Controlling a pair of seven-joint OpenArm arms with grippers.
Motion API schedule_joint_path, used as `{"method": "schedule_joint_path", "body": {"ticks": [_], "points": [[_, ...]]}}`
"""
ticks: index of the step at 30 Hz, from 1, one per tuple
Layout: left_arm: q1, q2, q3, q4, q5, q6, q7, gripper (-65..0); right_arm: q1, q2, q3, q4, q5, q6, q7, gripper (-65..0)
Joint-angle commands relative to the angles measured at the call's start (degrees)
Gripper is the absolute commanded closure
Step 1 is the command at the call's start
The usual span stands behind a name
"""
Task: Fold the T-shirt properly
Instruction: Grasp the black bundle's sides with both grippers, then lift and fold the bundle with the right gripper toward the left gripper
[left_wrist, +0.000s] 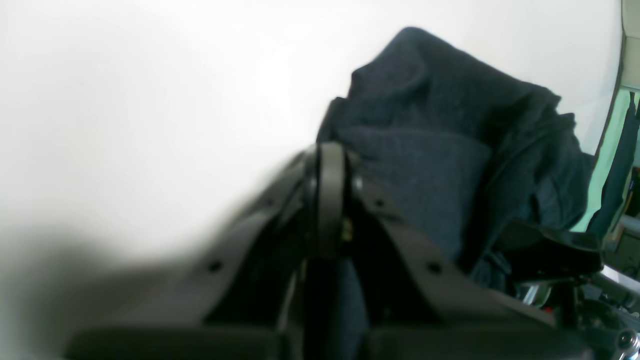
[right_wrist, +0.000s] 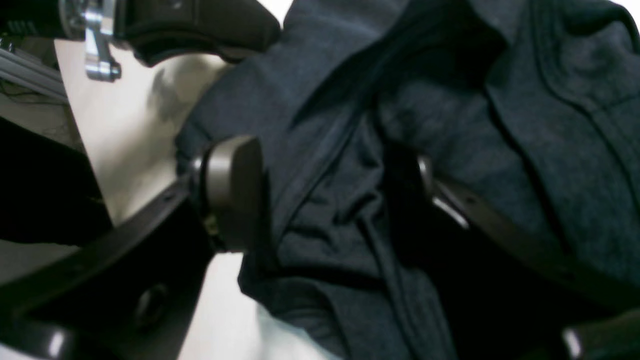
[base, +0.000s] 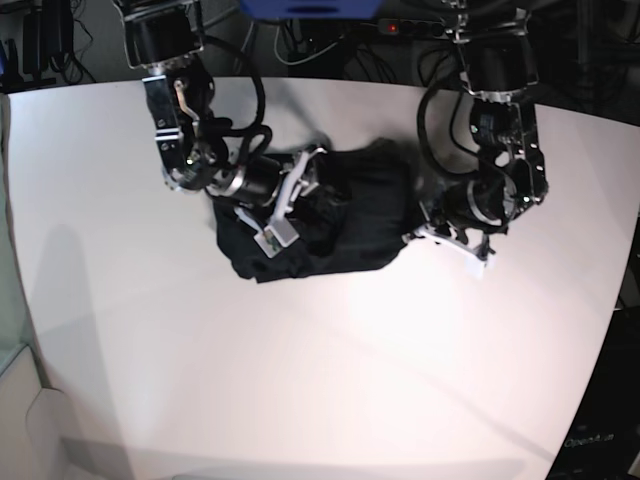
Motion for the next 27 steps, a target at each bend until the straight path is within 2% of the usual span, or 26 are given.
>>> {"method": "schedule_joint_path", "body": {"ticks": [1,6,11,18,24,27], "points": [[1.3,-0.2,0.2,-1.3,8.9,3.5,2.0,0.0,0.9,-0.1,0.0,0.6,0.8,0.3,0.6,-39.4],[1.2,-0.2,0.2,-1.3,8.9,3.5,2.0,0.0,1.0,-0.1,0.0,0.5,0.8,0.3,0.7,-38.1],[0.8,-0.2,0.2,-1.3,8.9,3.5,2.0,0.0,1.0,-0.1,-1.9,0.4,0.8,0.3,0.7,-28.0],[0.8,-0.2,0.2,-1.3,8.9,3.5,2.1,0.0,0.9,-0.1,-4.8,0.3,0.7,0.3,0.7,-19.5],[0.8,-0.2,0.3,-1.3,8.9,3.5,2.2,0.0,2.5,0.0,-5.2,0.3,0.7,0.3,0.4,-1.3],[0.9,-0.2,1.8,-1.3,8.9,3.5,2.0,0.0,3.3,0.4,-5.2,0.5,0.7,0.3,0.2,-0.3]]}}
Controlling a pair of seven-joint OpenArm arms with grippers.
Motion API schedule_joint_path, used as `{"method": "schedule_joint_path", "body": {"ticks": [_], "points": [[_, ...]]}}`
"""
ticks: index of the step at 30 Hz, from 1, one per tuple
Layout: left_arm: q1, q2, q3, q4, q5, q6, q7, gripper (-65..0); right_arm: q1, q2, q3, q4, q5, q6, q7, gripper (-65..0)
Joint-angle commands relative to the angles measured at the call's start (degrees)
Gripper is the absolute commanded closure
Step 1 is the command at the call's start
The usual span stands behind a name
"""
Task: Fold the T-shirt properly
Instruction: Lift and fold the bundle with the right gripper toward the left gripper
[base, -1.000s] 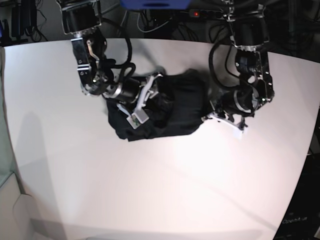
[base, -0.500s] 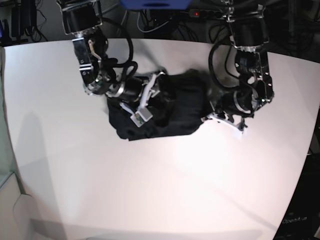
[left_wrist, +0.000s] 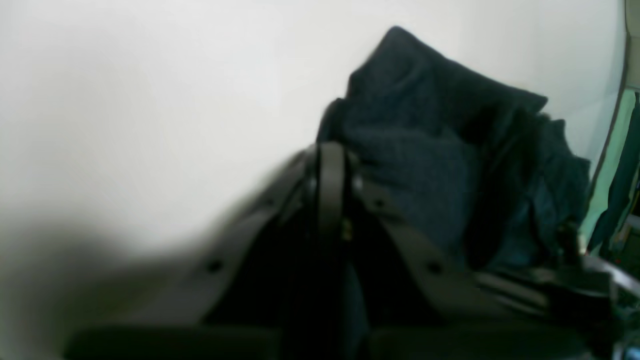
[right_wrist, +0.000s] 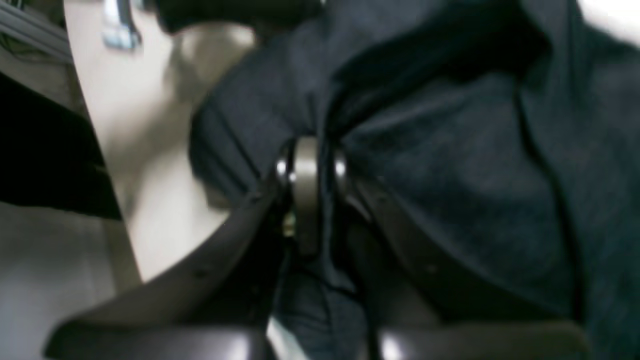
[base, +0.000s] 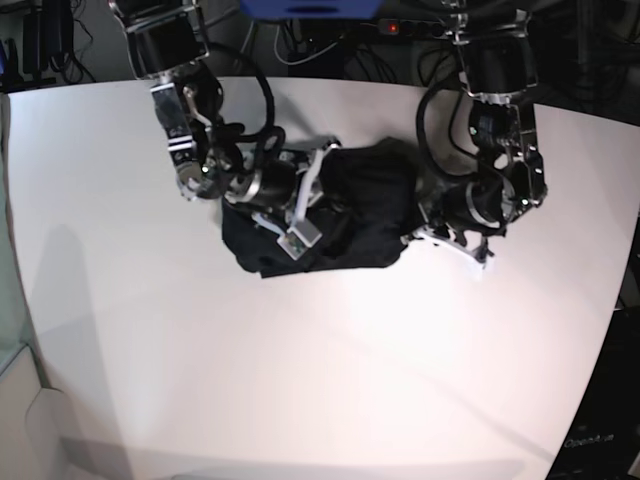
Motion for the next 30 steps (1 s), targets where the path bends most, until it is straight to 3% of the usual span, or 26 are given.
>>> {"method": "schedule_joint_path", "body": {"ticks": [1,15,20,30], "points": [[1.4,0.0,1.4,-1.3,8.4,3.3,2.3,0.0,0.8,0.0,0.0,1.3,1.2,0.4,1.1,-0.3],[1.4,0.8,3.4,-1.3,8.5,3.4,2.3,0.0,2.1,-1.8,0.0,15.6,1.2,0.4,-4.5,-0.3],[1.5,0.6,3.3,-1.3,8.5,3.4,2.3,0.0,2.1,-3.7,0.0,19.8,1.3,0.4,-5.6,-0.3],[1.4,0.5,3.4,-1.3,8.5,3.4,2.3,0.0,3.0,-8.5,-6.4,23.2,1.3,0.4,-6.0,-0.4]]}}
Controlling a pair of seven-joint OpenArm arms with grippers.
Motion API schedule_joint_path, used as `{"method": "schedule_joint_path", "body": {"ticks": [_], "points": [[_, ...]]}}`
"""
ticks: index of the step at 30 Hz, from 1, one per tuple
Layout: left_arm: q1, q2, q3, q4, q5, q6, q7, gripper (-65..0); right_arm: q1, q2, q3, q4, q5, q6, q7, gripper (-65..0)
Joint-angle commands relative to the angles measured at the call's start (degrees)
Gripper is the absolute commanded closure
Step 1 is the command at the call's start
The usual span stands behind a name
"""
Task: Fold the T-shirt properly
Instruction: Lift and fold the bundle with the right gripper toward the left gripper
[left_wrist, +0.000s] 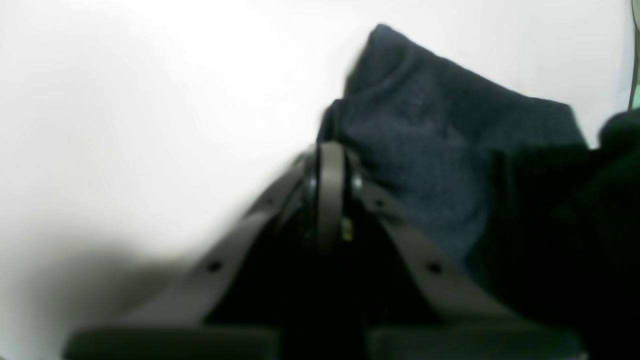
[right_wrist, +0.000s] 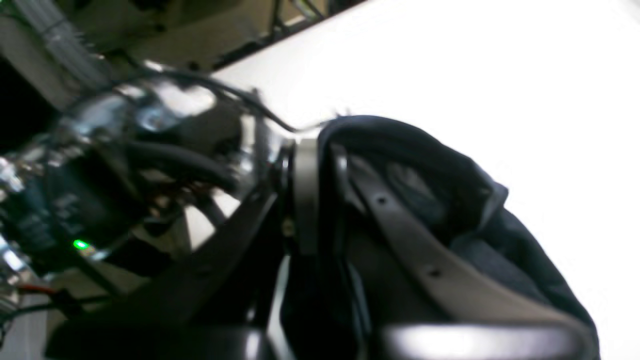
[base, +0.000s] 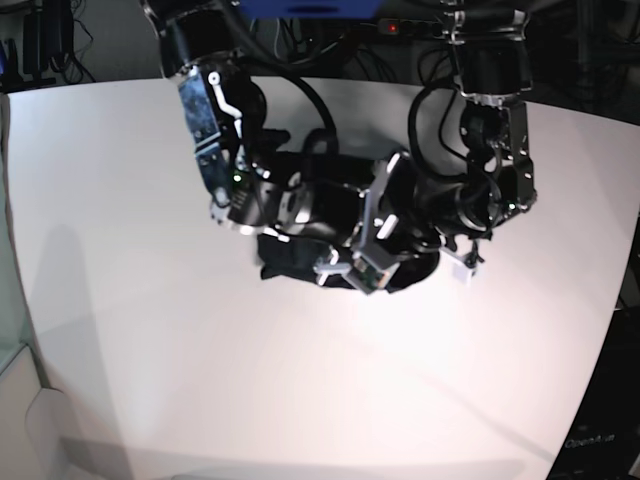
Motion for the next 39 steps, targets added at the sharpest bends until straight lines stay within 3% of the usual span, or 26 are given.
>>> {"method": "schedule_joint_path", "body": {"ticks": [1,12,39], "points": [[1.6,0.0,0.5,-1.4,6.8,2.8,4.9,0.0,1.6,-0.9,-0.6,1.1,1.4,0.2,1.1,-0.4],[1.6,-1.4,0.0,-0.7,6.7,2.8,5.4,0.0,2.9,-2.7,-3.6,-0.2,1.4,0.2,0.2,-0.4],[2.1,-1.9,0.0,22.6,6.7,3.1,5.8,0.0,2.7,-1.0,-3.1,-0.3,1.3,0.2,0.3,-0.4]]}}
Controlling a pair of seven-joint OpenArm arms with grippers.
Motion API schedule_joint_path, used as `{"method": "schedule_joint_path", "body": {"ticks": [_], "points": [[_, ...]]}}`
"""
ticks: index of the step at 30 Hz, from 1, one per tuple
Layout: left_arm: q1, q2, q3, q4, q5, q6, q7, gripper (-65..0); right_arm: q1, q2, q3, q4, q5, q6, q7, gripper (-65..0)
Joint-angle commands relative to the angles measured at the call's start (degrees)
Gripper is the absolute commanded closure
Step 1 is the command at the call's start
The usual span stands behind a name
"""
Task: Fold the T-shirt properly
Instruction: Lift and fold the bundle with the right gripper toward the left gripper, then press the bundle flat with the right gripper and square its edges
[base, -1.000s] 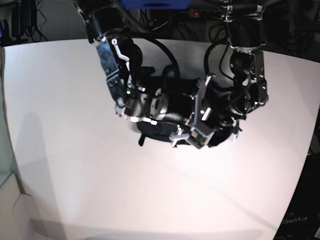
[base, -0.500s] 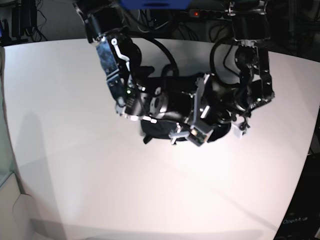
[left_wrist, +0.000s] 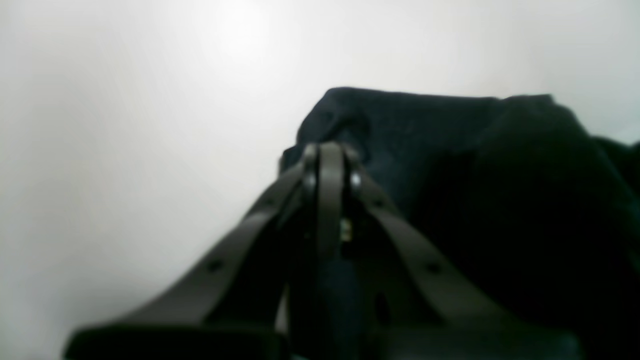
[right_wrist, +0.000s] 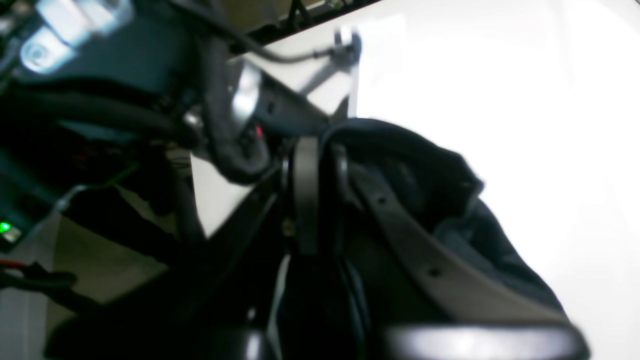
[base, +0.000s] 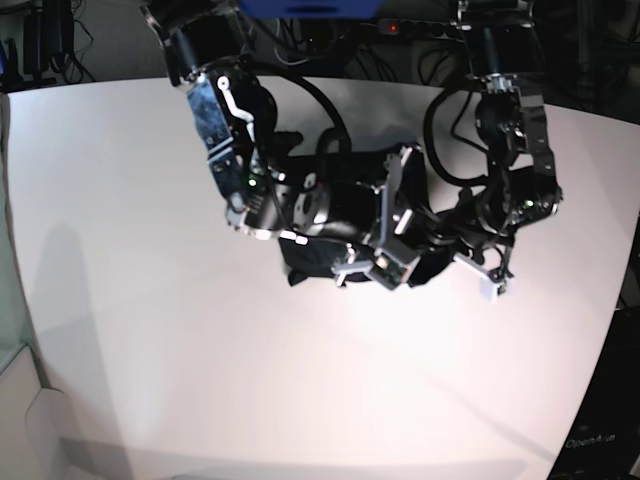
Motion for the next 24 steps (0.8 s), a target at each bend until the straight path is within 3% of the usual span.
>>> {"method": "schedule_joint_path", "body": {"ticks": [1,10,15,24], "points": [[-0.1,-0.6,-0.1,1.2,-0.2,0.0,0.3,0.0,1.1,-0.7,0.0,0.9,1.3,0.2,1.8,-0.4],[4.5,-5.3,-8.1,1.3,-0.3,-0.3,3.0,0.0,1.2,-0.7,0.0,-2.5,1.3,0.2,2.0,-0.4],[7.3,-7.4,-11.9,1.3,-0.3,-0.4,3.0,0.0,1.0,-0.8,-0.5,-5.1,1.3,0.2,5.5,-0.4],[8.8,-7.7,-13.0,1.3,-0.3,-0.4,2.9,0.0,1.2,-2.2,-0.6,-11.7,1.4,0.2,9.2,-0.4]]}}
